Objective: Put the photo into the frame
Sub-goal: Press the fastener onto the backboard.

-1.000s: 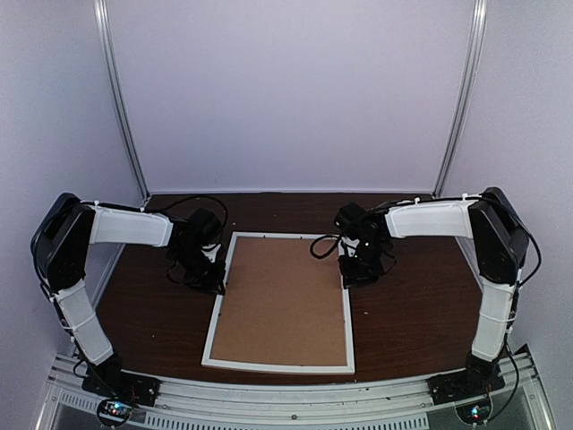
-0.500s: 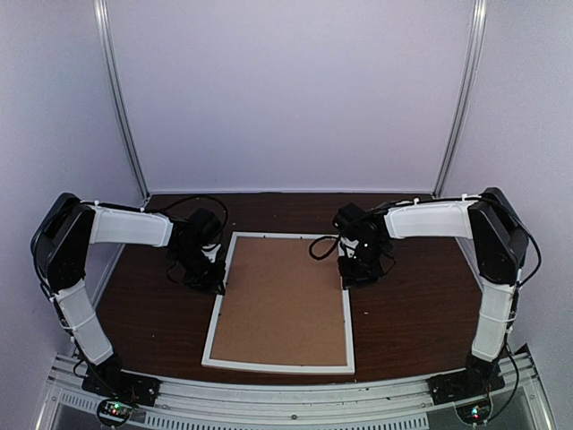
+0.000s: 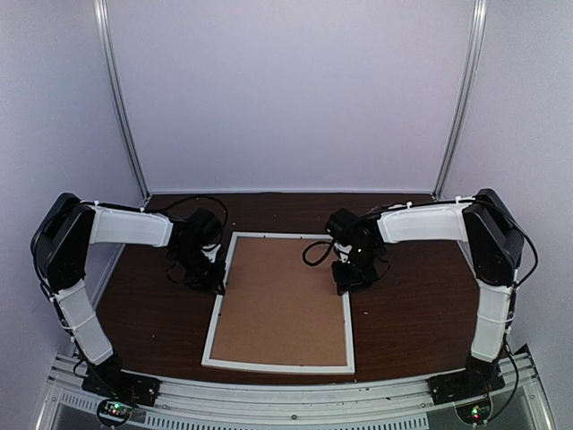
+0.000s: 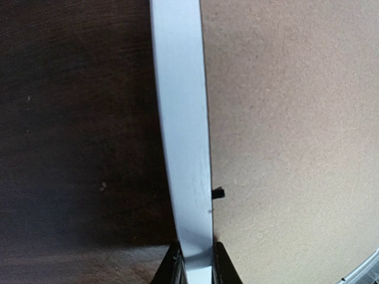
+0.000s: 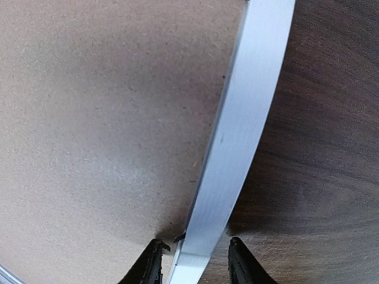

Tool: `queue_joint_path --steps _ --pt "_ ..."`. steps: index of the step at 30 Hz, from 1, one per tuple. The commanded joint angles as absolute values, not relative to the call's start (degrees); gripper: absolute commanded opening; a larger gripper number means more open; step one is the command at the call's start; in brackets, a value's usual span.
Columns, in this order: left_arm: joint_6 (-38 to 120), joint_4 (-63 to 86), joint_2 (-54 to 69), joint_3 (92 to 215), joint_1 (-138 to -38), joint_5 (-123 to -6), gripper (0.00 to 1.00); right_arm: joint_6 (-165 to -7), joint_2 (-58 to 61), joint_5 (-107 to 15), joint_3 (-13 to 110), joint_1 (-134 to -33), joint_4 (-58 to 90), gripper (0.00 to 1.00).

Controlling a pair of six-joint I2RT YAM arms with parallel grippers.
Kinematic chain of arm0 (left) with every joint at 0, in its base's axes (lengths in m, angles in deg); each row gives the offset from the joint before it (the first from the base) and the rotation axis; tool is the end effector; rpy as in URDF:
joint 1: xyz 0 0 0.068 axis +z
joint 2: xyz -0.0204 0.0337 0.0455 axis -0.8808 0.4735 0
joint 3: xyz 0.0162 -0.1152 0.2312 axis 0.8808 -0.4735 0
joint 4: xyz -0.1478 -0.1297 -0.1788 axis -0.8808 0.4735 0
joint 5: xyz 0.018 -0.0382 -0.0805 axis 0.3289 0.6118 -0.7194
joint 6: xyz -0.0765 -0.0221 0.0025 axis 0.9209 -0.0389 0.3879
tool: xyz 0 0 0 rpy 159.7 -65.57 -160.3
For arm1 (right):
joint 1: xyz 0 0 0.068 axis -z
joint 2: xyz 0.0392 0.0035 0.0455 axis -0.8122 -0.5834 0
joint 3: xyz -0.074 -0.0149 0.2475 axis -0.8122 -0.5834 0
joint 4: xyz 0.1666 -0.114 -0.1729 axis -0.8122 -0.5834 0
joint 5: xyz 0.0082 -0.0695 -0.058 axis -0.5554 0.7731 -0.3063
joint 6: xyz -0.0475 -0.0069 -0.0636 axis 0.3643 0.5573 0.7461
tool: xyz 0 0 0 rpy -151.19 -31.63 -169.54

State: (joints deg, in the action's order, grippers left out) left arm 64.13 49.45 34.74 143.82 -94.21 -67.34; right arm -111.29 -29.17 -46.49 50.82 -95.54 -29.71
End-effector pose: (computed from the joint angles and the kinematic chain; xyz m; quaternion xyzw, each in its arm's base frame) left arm 0.2772 -0.1924 0.1040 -0.0049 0.9882 -0.1466 0.0447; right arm 0.2778 0.2563 0.1142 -0.0865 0.9901 0.1072 0.0263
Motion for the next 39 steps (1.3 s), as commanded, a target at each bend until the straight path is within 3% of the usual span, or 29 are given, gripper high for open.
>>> queue_joint_path --steps 1,25,39 --pt "63.04 49.23 36.67 142.55 -95.77 -70.14 0.00 -112.04 -31.82 -46.25 52.00 -95.88 -29.43 0.38" --pt "63.11 49.14 36.94 142.64 -95.78 -70.11 0.00 -112.50 -23.29 -51.39 50.56 -92.28 -25.94 0.40" --pt "63.11 49.14 36.85 142.46 -95.83 -70.07 0.00 -111.69 -26.49 -49.91 48.74 -91.74 -27.20 0.39"
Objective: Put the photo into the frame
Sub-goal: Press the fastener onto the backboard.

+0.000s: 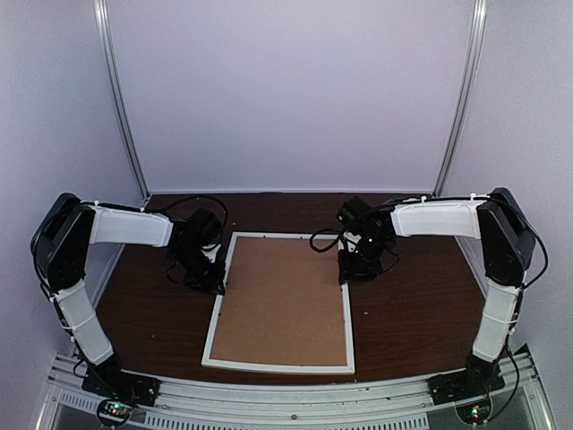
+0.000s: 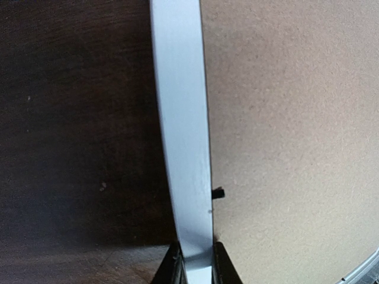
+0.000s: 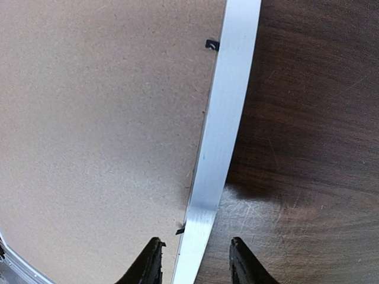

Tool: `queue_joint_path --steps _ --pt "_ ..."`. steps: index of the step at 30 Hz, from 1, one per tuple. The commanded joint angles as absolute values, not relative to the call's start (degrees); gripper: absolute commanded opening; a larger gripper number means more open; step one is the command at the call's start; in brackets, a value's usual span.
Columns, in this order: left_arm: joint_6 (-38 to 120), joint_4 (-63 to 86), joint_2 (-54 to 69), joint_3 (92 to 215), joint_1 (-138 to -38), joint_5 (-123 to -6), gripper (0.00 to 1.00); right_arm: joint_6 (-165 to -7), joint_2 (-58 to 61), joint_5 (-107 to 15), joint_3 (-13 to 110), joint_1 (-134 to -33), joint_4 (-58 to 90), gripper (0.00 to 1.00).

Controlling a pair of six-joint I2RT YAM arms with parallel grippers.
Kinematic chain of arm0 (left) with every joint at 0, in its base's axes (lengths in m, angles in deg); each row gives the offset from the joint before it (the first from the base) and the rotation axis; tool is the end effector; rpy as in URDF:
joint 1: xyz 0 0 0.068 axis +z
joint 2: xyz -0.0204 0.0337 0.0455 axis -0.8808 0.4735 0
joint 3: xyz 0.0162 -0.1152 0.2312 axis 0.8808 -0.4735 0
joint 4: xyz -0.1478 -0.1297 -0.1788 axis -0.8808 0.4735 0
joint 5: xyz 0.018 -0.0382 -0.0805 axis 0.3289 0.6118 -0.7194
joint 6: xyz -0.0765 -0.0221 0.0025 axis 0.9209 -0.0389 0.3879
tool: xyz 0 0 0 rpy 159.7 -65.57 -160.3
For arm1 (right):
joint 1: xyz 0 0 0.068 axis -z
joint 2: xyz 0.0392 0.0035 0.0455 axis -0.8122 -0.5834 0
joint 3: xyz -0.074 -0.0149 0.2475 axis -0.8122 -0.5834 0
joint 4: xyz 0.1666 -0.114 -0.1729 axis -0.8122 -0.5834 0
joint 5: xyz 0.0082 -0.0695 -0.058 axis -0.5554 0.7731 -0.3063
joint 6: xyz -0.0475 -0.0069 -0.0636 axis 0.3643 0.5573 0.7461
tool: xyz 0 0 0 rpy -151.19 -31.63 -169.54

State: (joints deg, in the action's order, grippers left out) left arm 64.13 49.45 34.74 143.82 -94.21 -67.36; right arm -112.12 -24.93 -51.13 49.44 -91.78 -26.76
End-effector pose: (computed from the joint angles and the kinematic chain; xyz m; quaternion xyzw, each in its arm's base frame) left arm 0.2772 -0.1924 0.1040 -0.0049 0.9882 -0.1467 0.0446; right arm 0.2911 0.2422 0.1367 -0.0554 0.9832 0.1674 0.0469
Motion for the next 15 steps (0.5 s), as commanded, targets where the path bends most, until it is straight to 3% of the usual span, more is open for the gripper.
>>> queue_joint_path --steps 1,15 --pt "63.13 49.14 36.85 142.38 -95.76 -70.03 0.00 -111.69 -26.70 -49.79 48.76 -91.75 -27.24 0.39" --pt "62.98 49.15 36.77 142.47 -95.77 -70.11 0.00 -111.50 -28.38 -49.26 48.26 -91.21 -26.76 0.39"
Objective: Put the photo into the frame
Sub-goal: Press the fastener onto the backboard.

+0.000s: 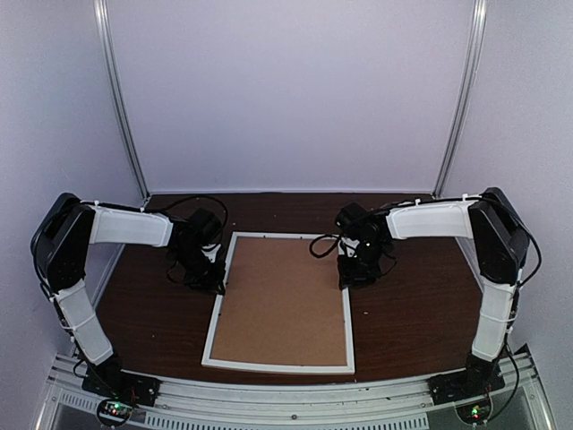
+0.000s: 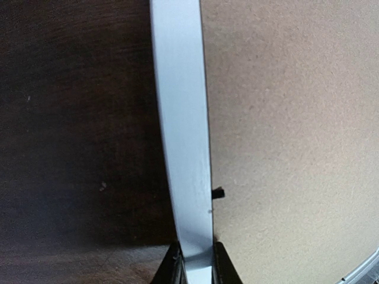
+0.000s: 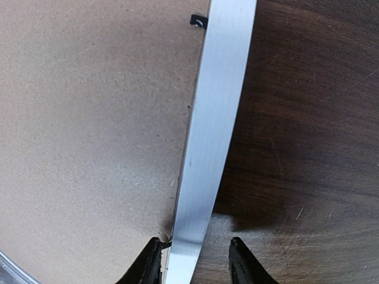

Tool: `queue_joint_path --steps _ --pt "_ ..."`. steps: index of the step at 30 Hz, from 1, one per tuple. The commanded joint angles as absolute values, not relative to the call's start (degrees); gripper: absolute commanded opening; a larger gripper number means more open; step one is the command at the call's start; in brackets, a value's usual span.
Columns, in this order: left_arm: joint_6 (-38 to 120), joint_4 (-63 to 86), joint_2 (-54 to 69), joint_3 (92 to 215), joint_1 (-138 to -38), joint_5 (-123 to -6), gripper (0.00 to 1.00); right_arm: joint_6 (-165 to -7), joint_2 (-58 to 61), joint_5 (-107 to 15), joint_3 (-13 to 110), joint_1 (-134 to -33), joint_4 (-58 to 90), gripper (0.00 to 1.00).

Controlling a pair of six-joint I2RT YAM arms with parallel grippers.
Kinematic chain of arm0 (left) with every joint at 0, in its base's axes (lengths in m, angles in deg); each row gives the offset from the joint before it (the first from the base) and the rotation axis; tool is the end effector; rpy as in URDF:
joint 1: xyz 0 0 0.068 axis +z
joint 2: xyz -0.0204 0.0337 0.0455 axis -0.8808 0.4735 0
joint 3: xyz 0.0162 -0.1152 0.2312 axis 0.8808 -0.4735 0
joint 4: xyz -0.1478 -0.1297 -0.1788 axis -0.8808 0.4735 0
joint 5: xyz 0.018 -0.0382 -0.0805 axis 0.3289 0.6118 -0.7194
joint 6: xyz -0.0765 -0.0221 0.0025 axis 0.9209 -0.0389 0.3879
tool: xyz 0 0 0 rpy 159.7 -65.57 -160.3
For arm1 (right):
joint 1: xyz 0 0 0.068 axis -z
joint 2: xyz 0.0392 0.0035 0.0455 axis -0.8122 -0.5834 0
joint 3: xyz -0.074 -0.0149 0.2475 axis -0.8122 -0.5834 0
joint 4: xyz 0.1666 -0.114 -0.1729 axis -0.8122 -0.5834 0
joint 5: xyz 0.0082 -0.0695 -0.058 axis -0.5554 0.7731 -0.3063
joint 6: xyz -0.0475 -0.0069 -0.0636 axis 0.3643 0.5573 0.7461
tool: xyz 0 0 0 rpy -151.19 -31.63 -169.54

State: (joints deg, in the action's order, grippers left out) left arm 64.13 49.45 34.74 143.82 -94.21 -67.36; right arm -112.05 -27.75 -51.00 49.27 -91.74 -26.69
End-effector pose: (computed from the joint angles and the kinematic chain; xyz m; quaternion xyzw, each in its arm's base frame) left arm 0.2772 -0.1924 0.1040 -0.0049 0.9882 -0.1467 0.0446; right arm 0.2916 0.2420 0.1183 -0.0529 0.9865 0.1523 0.0270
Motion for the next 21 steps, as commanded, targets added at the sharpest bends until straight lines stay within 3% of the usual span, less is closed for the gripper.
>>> queue_joint_path --steps 1,21 --pt "63.04 49.14 36.76 142.47 -95.81 -70.02 0.00 -111.51 -28.41 -49.25 48.17 -91.18 -26.79 0.39" --pt "63.03 49.06 36.71 142.20 -95.78 -70.05 0.00 -112.08 -26.76 -51.65 46.11 -91.11 -24.35 0.39"
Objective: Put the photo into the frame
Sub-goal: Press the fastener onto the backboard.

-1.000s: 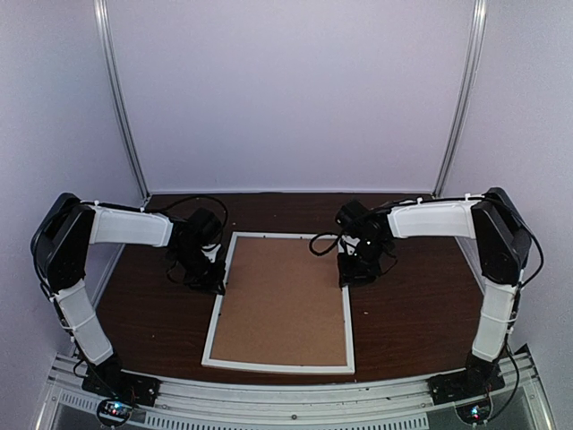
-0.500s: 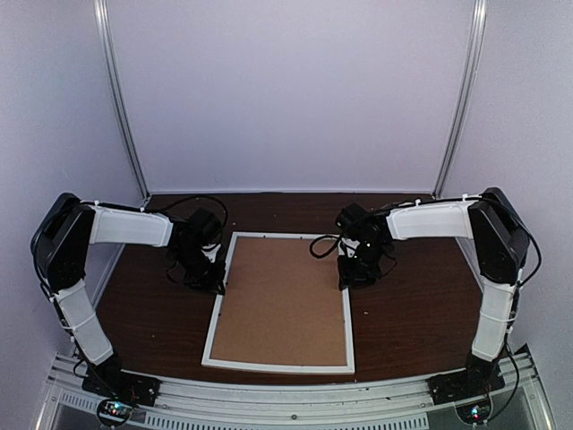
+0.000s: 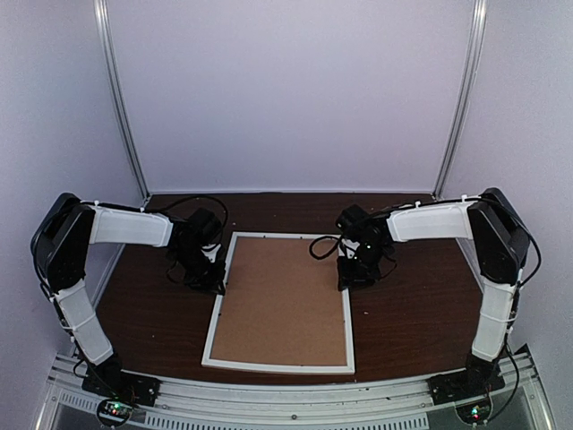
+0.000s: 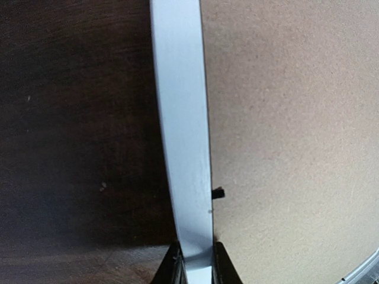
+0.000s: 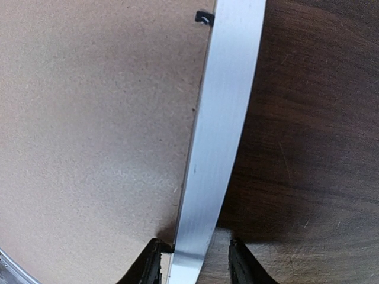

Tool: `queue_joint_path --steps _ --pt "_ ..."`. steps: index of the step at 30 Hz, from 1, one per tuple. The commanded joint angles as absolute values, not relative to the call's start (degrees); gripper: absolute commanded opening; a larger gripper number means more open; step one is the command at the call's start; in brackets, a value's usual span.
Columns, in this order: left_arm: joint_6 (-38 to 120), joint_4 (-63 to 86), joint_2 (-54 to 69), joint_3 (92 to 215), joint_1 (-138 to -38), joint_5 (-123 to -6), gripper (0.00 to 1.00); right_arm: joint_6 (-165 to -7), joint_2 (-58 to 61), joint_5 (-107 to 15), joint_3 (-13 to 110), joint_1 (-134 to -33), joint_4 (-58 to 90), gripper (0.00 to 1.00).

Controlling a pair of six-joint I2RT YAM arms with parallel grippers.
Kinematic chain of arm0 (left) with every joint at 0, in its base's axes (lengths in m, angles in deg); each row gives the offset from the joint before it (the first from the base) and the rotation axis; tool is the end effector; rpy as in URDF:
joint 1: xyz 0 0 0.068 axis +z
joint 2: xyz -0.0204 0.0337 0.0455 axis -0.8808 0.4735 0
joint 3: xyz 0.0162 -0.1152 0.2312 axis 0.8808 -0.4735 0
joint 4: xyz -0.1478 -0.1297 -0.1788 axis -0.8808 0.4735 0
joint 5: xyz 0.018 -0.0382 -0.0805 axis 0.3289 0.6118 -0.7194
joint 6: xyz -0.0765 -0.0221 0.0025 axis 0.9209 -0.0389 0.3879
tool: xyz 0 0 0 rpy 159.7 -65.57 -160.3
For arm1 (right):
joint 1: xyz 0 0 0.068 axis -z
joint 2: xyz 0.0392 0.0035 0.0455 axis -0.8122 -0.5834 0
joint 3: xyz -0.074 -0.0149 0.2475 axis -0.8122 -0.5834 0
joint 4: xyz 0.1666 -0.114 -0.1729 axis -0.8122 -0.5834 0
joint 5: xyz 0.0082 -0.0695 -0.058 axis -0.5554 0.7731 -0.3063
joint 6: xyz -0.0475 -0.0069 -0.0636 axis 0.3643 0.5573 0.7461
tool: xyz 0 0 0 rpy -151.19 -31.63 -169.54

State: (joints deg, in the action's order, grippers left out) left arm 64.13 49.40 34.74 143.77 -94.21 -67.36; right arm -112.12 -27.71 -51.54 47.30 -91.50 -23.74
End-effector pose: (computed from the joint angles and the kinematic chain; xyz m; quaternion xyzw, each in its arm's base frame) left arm 0.2771 -0.1924 0.1038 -0.0049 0.9882 -0.1467 0.0446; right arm 0.2914 0.2407 0.1110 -0.0517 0.9851 0.1610 0.0318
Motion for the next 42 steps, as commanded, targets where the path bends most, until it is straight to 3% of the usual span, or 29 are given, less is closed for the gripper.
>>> queue_joint_path --steps 1,12,42 --pt "63.07 49.06 36.70 142.20 -95.81 -69.99 0.00 -112.18 -26.00 -52.39 46.27 -91.12 -24.04 0.39" --pt "63.22 48.97 36.74 142.02 -95.77 -69.81 0.00 -113.20 -22.05 -54.80 46.93 -90.51 -23.64 0.39" --pt "63.22 48.79 36.85 141.76 -95.83 -70.09 0.00 -112.21 -27.97 -52.98 45.33 -90.49 -23.42 0.39"
